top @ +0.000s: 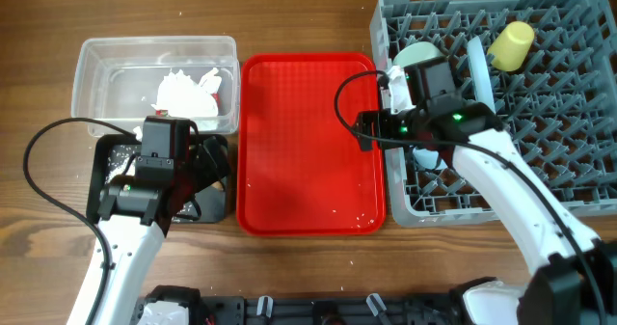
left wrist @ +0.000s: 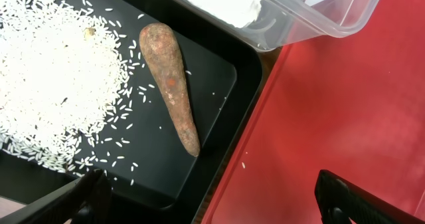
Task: Sort waste into correct bins and load items into the dishwasher rack
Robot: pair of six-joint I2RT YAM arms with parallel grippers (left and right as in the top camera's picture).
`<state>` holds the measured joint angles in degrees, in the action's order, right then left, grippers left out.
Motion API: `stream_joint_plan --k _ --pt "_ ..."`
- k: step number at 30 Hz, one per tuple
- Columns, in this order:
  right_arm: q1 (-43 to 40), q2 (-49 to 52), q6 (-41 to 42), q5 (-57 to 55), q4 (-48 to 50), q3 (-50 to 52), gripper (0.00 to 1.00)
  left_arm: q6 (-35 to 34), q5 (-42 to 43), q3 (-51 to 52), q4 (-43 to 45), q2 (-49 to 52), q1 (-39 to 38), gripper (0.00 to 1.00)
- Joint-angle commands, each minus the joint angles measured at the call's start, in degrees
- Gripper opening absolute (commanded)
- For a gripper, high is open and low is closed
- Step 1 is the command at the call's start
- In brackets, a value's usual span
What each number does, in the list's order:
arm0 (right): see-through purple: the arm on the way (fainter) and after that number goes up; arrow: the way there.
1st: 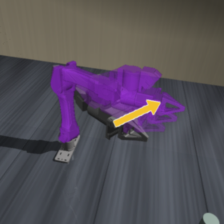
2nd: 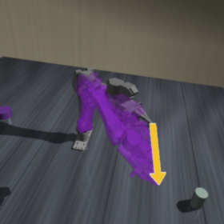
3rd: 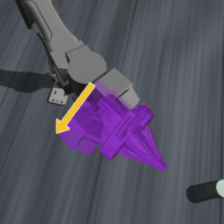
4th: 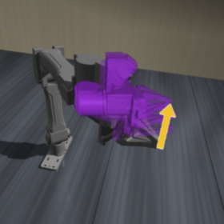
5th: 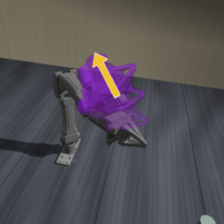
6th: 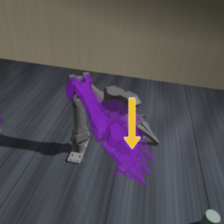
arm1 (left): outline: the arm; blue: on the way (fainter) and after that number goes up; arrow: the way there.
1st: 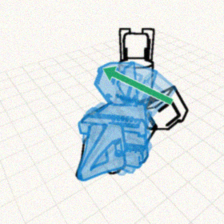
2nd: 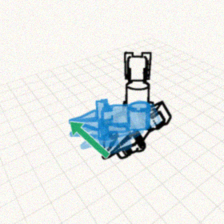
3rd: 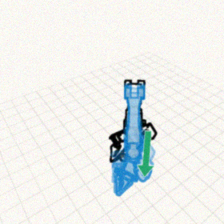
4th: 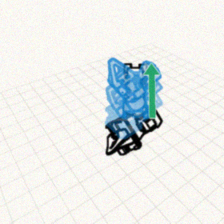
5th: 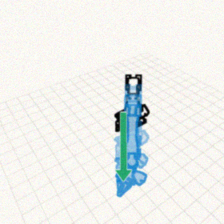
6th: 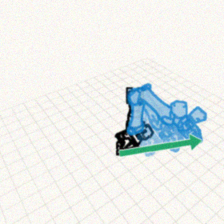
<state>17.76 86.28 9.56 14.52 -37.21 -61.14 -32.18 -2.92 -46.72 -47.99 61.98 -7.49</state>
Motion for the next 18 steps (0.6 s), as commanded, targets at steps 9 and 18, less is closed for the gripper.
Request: stream_joint_plan --k 9,18 --pt "0.4 -11.2 -0.4 -0.6 8.9 -0.3 1.00 0.3 0.5 0.0 0.0 0.1 0.4 1.00" --pt "0.3 -42.4 -4.3 -6.0 23.1 -0.2 1.00 0.3 0.5 0.0 0.0 0.1 0.4 1.00"
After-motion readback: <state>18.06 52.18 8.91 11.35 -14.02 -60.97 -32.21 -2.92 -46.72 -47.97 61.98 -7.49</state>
